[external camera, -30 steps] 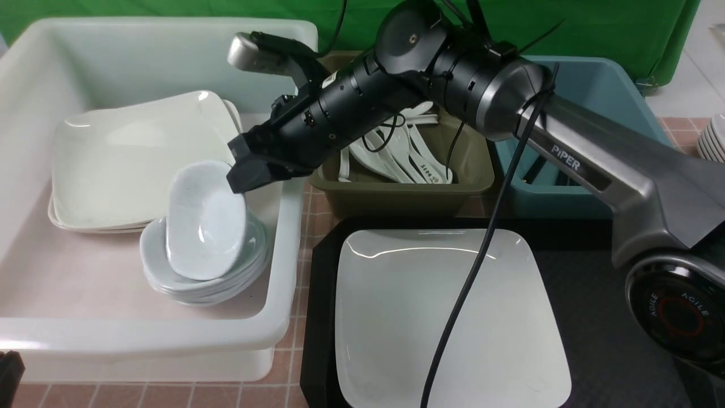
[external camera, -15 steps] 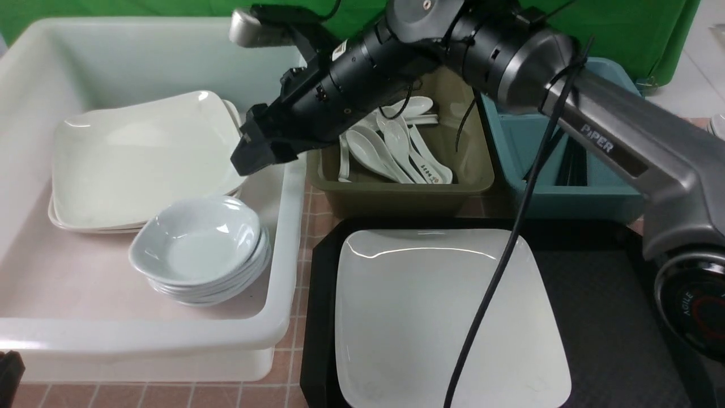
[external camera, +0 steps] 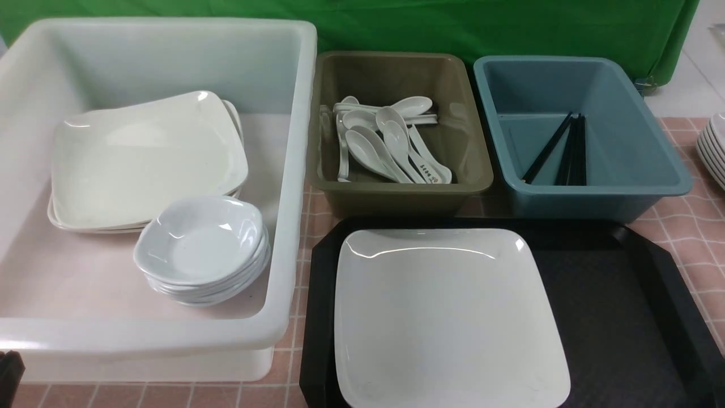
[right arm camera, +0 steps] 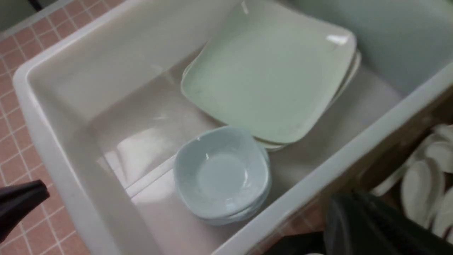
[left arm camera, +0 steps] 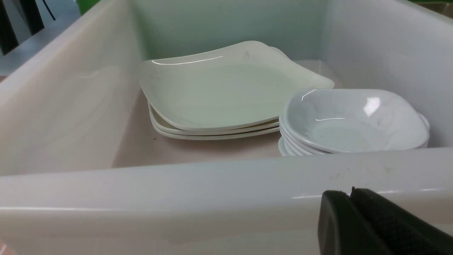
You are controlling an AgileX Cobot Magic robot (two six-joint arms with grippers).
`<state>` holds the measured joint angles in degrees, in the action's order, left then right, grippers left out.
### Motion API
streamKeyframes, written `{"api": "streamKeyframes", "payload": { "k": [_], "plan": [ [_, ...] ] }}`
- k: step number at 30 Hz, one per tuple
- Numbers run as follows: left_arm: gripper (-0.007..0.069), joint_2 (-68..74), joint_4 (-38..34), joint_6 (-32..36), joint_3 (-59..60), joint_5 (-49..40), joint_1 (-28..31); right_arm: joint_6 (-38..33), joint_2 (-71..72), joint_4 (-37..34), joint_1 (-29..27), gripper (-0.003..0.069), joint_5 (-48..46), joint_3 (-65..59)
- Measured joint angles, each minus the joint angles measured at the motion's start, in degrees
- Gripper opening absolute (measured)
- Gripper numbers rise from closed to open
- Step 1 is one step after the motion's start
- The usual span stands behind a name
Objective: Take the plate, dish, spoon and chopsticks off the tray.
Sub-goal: Use the right arm to grab a plate from the dinner plate
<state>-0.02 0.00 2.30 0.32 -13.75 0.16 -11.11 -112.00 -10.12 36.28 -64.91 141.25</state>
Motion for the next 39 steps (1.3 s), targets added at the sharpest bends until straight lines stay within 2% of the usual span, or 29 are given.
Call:
{"api": "streamKeyframes", "payload": {
  "k": [4, 6, 7, 11, 17, 18, 20, 23, 25, 29, 32, 35, 38, 39],
  "plan": [
    [0.0021, 0.00, 0.00, 0.00, 0.00, 0.00, 0.00, 3.19, 11.93, 7.00, 0.00, 0.0030, -0.01, -9.57],
    [0.0021, 0.00, 0.00, 0.00, 0.00, 0.00, 0.00, 4.47, 20.18, 9.48, 0.00, 0.0030, -0.01, -19.71],
    [0.0021, 0.00, 0.00, 0.00, 0.00, 0.00, 0.00, 4.54, 21.51, 9.68, 0.00, 0.0030, -0.01, -20.57],
    [0.0021, 0.00, 0.00, 0.00, 0.00, 0.00, 0.00, 6.50, 35.75, 11.05, 0.00, 0.0030, -0.01, -40.05],
    [0.0021, 0.00, 0.00, 0.00, 0.00, 0.00, 0.00, 14.40, 53.81, 13.37, 0.00, 0.0030, 0.49, -66.11],
    [0.0021, 0.00, 0.00, 0.00, 0.00, 0.00, 0.00, 14.70, 54.41, 13.46, 0.00, 0.0030, 0.53, -67.02],
    [0.0021, 0.00, 0.00, 0.00, 0.00, 0.00, 0.00, 18.35, 61.32, 13.64, 0.00, 0.0030, 1.10, -78.43],
    [0.0021, 0.00, 0.00, 0.00, 0.00, 0.00, 0.00, 20.29, 64.33, 13.72, 0.00, 0.0030, 1.50, -85.51],
    [0.0021, 0.00, 0.00, 0.00, 0.00, 0.00, 0.00, 23.12, 65.93, 15.92, 0.00, 0.0030, 2.99, -94.53],
    [0.0021, 0.00, 0.00, 0.00, 0.00, 0.00, 0.00, 27.01, 65.11, 20.77, 0.00, 0.0030, 5.17, -100.93],
    [0.0021, 0.00, 0.00, 0.00, 0.00, 0.00, 0.00, 28.12, 61.56, 22.22, -2.16, 0.0030, 8.84, -104.33],
    [0.0021, 0.00, 0.00, 0.00, 0.00, 0.00, 0.00, 25.93, 56.28, 20.89, -7.93, 0.0030, 14.58, -105.45],
    [0.0021, 0.00, 0.00, 0.00, 0.00, 0.00, 0.00, 18.10, 50.43, 13.23, -16.19, 0.0030, 19.29, -105.52],
    [0.0021, 0.00, 0.00, 0.00, 0.00, 0.00, 0.00, 12.45, 48.14, 7.25, -20.06, 0.0030, 20.81, -105.52]
  ]
}}
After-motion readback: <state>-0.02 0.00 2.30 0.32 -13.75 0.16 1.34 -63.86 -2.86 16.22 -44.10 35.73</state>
